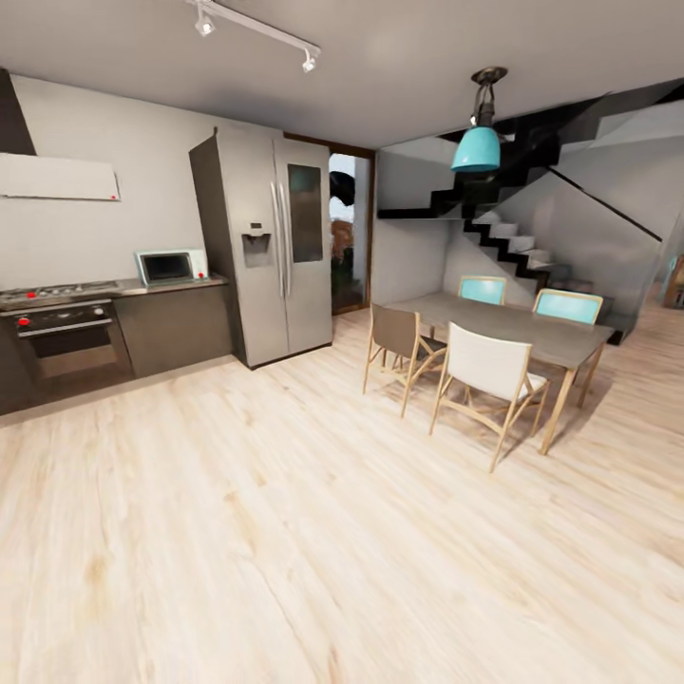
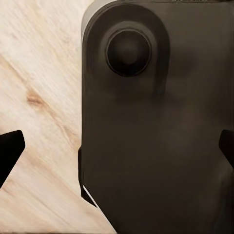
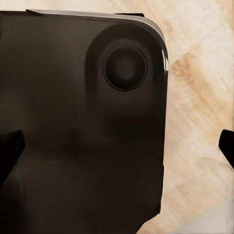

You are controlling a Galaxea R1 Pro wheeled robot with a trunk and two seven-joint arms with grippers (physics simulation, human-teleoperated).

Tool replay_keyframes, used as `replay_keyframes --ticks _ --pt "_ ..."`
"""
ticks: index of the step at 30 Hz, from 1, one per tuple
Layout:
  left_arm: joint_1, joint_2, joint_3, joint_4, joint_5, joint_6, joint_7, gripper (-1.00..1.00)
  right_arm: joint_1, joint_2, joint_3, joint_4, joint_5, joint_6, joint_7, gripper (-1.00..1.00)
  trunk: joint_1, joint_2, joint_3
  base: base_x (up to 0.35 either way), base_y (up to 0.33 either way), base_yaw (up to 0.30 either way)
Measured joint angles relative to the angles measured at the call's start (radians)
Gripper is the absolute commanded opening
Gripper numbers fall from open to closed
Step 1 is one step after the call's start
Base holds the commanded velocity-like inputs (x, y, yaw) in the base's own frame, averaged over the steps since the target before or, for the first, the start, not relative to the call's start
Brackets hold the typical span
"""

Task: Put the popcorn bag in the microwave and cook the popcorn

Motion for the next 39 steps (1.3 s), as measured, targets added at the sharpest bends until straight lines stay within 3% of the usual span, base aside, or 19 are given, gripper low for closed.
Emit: replay_keyframes --ticks 7,14,16,19,21,39 --pt "0.000 -0.020 0.007 0.002 0.005 -0.001 -0.003 1.00 0.000 0.000 0.004 0.000 0.002 0.001 0.000 1.00 0.000 0.000 0.000 0.000 0.000 0.292" --pt "0.000 -0.023 0.007 0.003 0.010 -0.022 0.000 1.00 0.000 0.000 0.003 0.000 0.003 0.000 0.000 1.00 0.000 0.000 0.000 0.000 0.000 0.292" --pt "0.000 -0.023 0.008 0.003 0.034 -0.022 0.004 1.00 0.000 0.000 0.003 0.000 0.002 0.000 0.000 1.00 0.000 0.000 0.000 0.000 0.000 0.292" --pt "0.000 -0.022 0.005 0.003 0.110 -0.022 0.006 1.00 0.000 0.000 0.003 0.000 0.002 0.000 0.000 1.00 0.000 0.000 0.000 0.000 0.000 0.292" --pt "0.000 -0.022 0.003 0.003 0.122 -0.023 0.006 1.00 0.000 0.000 0.003 0.000 0.001 0.000 0.000 1.00 0.000 0.000 0.000 0.000 0.000 0.292" --pt "0.000 -0.022 0.002 0.003 0.126 -0.023 0.006 1.00 0.000 0.000 0.003 0.000 0.001 0.000 0.000 1.00 0.000 0.000 0.000 0.000 0.000 0.292"
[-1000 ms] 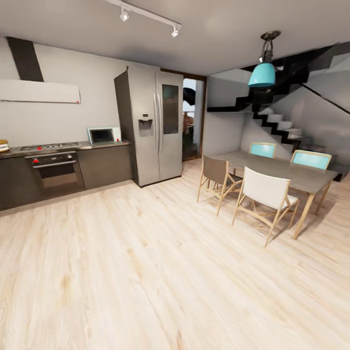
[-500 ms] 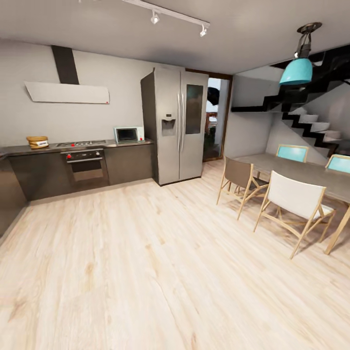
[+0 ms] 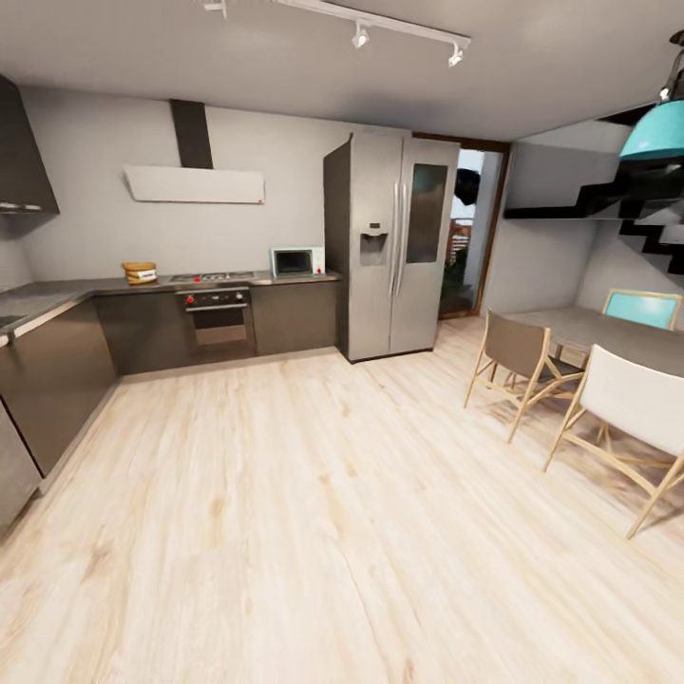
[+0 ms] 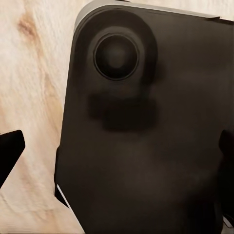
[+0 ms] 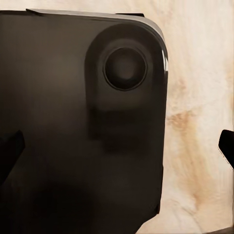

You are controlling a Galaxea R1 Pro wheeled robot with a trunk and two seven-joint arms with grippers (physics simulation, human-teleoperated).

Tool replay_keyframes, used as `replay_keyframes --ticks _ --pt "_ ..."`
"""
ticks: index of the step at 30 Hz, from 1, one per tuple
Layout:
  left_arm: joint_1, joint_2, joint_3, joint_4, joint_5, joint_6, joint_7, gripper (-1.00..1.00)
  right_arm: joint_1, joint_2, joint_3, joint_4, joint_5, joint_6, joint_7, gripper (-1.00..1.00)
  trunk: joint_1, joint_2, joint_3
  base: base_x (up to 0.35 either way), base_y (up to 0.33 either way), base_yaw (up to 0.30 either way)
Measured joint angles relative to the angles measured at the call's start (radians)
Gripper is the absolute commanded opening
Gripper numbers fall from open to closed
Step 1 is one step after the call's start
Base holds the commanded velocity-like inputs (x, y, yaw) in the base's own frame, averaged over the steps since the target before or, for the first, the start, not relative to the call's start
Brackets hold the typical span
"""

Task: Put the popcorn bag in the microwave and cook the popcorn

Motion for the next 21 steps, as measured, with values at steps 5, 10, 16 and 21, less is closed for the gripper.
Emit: replay_keyframes --ticks 5,10,16,21 --pt "0.000 0.000 0.000 0.000 0.001 0.001 0.000 1.00 0.000 -0.001 0.001 0.000 0.000 0.001 0.000 1.00 0.000 0.000 0.000 0.021 0.000 0.290" --pt "0.000 0.001 -0.002 0.000 0.001 0.026 0.000 1.00 0.000 -0.009 0.002 0.000 0.000 0.002 0.000 1.00 -0.001 0.000 0.000 0.289 0.000 0.055" --pt "0.000 0.001 0.001 0.000 0.003 0.031 0.000 1.00 0.000 -0.008 0.003 0.000 0.000 0.010 0.001 1.00 -0.001 0.000 0.000 0.324 0.000 0.001" --pt "0.000 0.000 -0.001 0.001 0.001 0.053 0.000 1.00 0.000 -0.011 0.003 0.000 0.000 0.006 0.000 1.00 -0.001 0.000 0.000 0.325 0.000 0.000"
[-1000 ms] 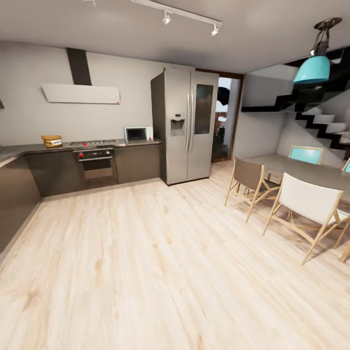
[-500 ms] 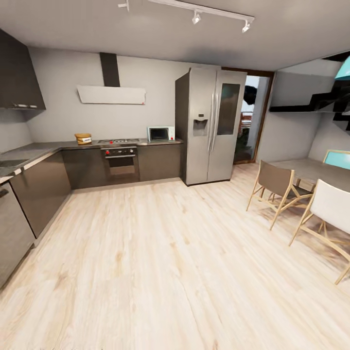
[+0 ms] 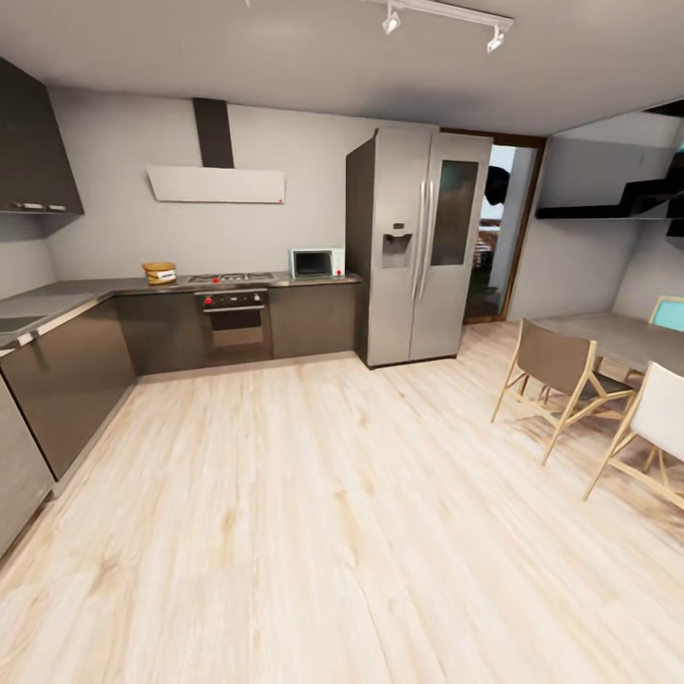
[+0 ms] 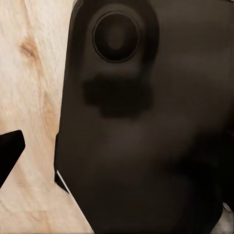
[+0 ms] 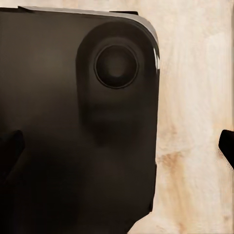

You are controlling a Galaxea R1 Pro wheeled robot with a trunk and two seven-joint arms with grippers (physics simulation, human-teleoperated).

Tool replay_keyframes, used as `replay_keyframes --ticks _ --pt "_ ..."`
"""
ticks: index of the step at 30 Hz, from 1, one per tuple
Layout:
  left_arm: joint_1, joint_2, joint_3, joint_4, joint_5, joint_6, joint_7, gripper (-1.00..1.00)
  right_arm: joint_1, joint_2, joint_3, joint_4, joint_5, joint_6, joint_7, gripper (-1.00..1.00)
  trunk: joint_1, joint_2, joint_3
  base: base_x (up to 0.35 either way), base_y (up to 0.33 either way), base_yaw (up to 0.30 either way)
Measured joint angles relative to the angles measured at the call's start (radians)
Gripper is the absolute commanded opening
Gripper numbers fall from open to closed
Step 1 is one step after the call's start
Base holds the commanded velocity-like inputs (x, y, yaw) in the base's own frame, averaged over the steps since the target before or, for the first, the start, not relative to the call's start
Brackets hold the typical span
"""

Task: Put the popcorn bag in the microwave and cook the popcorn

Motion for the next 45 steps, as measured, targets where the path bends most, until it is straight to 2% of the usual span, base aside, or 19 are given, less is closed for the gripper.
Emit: replay_keyframes --ticks 7,13,17,45 --pt "0.000 0.000 0.002 0.000 -0.001 0.005 0.000 1.00 0.000 0.001 0.000 0.000 0.000 -0.002 0.000 1.00 0.000 0.000 0.000 0.325 0.000 0.000" --pt "0.000 0.007 0.001 -0.001 -0.001 -0.053 -0.009 1.00 -0.001 -0.007 -0.001 0.000 -0.002 -0.005 0.000 1.00 0.000 0.000 0.000 0.325 0.000 0.000" --pt "0.000 0.006 0.001 -0.001 0.000 -0.063 -0.010 1.00 -0.001 -0.008 -0.001 0.000 -0.001 -0.006 0.000 1.00 0.000 0.000 0.000 0.325 0.000 0.000" --pt "0.000 0.000 0.000 -0.001 -0.003 -0.053 0.000 1.00 -0.001 -0.006 -0.002 0.000 0.001 -0.007 0.001 1.00 0.000 0.000 0.000 0.325 0.000 0.000"
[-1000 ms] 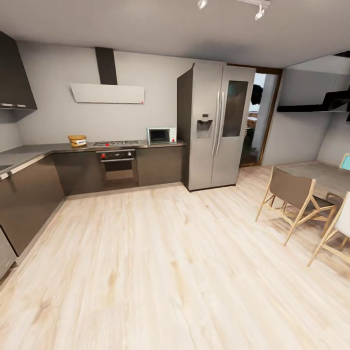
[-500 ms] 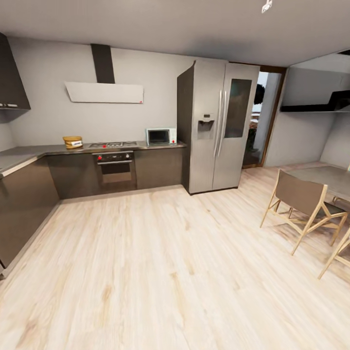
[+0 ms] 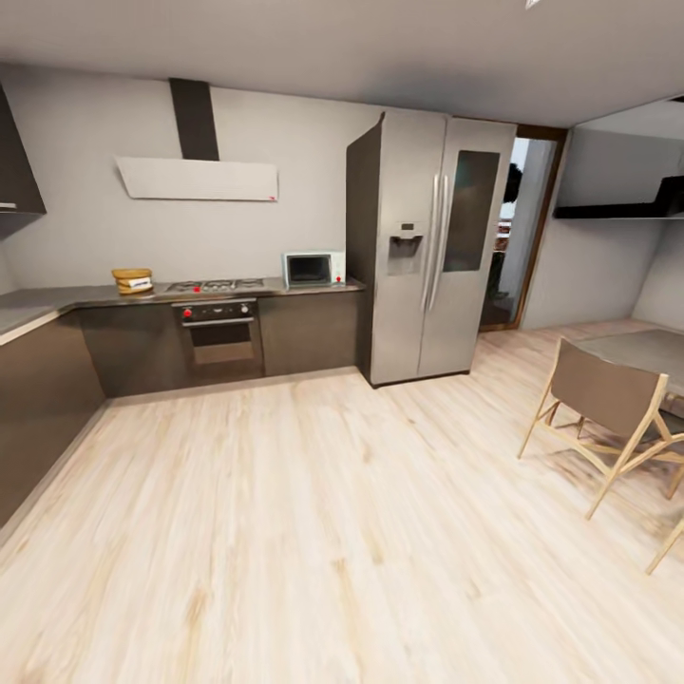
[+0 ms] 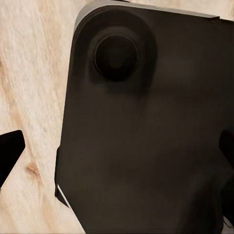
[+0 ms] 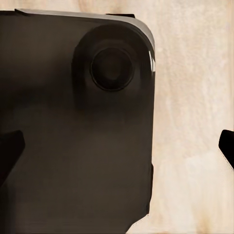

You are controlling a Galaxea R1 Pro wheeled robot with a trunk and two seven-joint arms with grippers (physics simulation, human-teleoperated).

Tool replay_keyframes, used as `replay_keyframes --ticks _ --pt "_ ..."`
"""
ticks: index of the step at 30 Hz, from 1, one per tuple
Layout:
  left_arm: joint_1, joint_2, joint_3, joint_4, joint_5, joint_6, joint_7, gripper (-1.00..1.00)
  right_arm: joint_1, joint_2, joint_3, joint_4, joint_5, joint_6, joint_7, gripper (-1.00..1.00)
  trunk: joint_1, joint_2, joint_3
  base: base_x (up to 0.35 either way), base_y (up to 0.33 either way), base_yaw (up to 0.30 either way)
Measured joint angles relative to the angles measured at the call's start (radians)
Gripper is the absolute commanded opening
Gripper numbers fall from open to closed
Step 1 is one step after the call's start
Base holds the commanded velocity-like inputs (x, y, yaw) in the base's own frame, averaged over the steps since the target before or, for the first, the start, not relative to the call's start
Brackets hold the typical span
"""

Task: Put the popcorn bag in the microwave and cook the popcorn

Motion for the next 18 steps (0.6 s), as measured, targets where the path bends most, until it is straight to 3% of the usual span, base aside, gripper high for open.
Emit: replay_keyframes --ticks 18 --pt "0.000 -0.001 0.001 0.000 0.002 0.004 0.001 1.00 0.000 0.000 -0.001 0.000 -0.002 0.000 -0.001 1.00 0.000 0.000 0.000 0.325 0.000 0.000"
